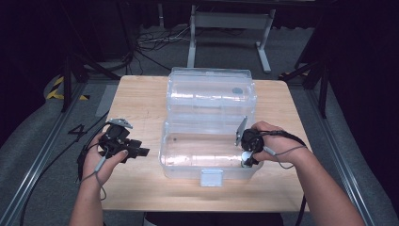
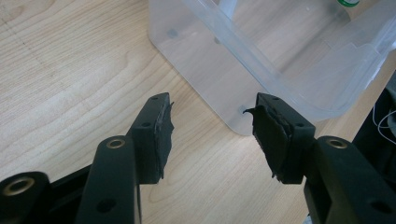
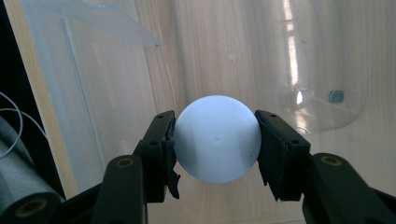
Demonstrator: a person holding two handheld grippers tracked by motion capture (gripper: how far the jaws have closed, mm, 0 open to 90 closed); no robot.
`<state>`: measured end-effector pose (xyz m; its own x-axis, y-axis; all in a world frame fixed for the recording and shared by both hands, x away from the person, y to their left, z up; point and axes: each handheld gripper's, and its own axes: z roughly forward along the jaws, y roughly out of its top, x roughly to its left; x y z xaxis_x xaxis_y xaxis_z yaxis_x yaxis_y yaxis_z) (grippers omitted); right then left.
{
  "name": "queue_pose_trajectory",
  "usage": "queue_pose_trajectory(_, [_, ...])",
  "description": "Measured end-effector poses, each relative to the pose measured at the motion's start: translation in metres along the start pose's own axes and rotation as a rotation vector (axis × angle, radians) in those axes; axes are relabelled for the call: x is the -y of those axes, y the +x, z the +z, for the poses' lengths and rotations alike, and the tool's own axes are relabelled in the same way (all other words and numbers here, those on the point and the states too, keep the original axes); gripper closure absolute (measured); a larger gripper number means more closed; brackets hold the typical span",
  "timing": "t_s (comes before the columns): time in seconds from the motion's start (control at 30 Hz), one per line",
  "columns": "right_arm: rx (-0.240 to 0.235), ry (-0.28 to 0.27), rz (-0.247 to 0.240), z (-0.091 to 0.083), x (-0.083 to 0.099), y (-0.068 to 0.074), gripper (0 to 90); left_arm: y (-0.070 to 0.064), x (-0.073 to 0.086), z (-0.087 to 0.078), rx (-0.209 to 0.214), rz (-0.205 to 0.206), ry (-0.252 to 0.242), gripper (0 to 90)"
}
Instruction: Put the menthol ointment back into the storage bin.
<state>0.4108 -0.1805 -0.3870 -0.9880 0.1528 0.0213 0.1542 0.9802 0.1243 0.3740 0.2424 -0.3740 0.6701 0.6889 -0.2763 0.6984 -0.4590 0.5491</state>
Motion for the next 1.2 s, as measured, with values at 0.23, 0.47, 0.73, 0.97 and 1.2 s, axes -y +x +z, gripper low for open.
queue_pose_trajectory(0.23, [0.000, 0.017, 0.000, 0.004, -0.001, 0.000, 50.7, 0.000, 0.000, 0.000, 0.001, -0.003, 0.000, 47.6])
queue_pose_trajectory(0.47, [0.001, 0.036, -0.008, 0.010, -0.001, 0.000, 50.7, 0.000, 0.000, 0.001, -0.001, -0.001, 0.003, 47.5])
queue_pose_trajectory(0.73, [0.000, 0.053, -0.014, 0.017, -0.003, 0.002, 50.6, 0.000, 0.000, 0.001, 0.000, -0.007, 0.004, 47.5])
queue_pose_trajectory(0.97, [0.003, 0.065, -0.017, 0.018, -0.004, 0.002, 50.6, 0.001, 0.000, 0.002, 0.002, -0.008, 0.005, 47.5])
queue_pose_trajectory(1.2, [-0.005, 0.078, -0.013, 0.019, -0.004, 0.000, 50.5, 0.001, 0.001, 0.001, 0.003, -0.007, 0.004, 47.4])
